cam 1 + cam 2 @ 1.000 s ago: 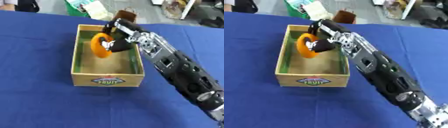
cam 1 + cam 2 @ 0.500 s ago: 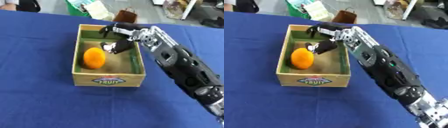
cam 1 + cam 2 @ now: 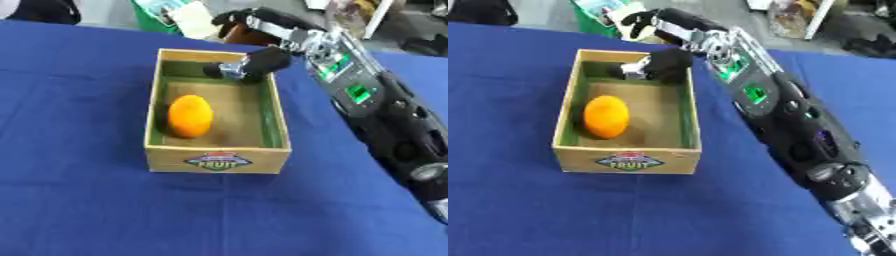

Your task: Pick up objects on the table and place them in the box.

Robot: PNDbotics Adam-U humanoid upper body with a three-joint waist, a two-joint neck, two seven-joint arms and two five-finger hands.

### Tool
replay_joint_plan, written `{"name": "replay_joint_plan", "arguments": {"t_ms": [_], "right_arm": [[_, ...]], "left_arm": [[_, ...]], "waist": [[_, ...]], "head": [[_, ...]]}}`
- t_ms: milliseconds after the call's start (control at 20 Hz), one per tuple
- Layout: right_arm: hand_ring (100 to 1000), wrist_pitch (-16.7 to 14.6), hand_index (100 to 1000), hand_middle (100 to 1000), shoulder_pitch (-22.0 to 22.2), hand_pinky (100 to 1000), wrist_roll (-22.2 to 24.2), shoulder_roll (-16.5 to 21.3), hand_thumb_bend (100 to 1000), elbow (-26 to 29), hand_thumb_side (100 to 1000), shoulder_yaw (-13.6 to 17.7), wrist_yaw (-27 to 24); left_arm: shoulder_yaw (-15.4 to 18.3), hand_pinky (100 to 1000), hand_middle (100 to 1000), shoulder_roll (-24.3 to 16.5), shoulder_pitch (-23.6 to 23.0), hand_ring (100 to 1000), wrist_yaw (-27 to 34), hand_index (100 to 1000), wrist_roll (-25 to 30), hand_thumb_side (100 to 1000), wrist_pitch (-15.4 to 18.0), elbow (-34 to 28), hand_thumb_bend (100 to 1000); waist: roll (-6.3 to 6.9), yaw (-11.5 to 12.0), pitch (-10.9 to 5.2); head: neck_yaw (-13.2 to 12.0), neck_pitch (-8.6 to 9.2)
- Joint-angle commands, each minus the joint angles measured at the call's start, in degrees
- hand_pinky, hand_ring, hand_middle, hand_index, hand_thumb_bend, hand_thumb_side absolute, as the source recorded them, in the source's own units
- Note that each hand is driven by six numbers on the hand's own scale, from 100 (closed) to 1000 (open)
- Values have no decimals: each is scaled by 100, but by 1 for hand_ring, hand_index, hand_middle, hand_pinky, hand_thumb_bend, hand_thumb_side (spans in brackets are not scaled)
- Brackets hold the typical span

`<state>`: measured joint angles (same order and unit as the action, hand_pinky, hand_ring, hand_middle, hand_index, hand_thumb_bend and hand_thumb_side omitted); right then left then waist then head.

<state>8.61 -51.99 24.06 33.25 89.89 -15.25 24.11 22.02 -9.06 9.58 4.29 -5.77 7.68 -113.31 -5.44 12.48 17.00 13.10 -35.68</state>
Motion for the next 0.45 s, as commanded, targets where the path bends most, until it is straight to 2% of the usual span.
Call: {"name": "replay_joint_plan", "arguments": {"t_ms": [50, 250, 350, 450], "right_arm": [[1000, 238, 968, 807, 35, 913, -372, 413, 530, 705, 822, 316, -361], [1000, 662, 966, 801, 414, 909, -1009, 750, 447, 1675, 860, 701, -958], [1000, 876, 961, 796, 695, 906, -1434, 906, 372, 2176, 902, 900, -1308], [1000, 909, 963, 797, 950, 911, -1786, 1016, 346, 2399, 902, 1031, -1667]], "left_arm": [[22, 516, 461, -80, 23, 428, 6, 556, -16, 785, 15, -128, 100], [42, 516, 461, -83, 34, 429, -2, 556, -43, 785, 27, -128, 100], [55, 516, 462, -83, 38, 429, -7, 556, -60, 785, 30, -128, 100], [57, 516, 462, -81, 45, 429, -10, 556, -67, 784, 34, -128, 100]], "waist": [[44, -26, -106], [53, -70, -97], [62, -104, -86], [72, -125, -78]], "head": [[-47, 54], [-105, 65], [-150, 73], [-173, 74]]}}
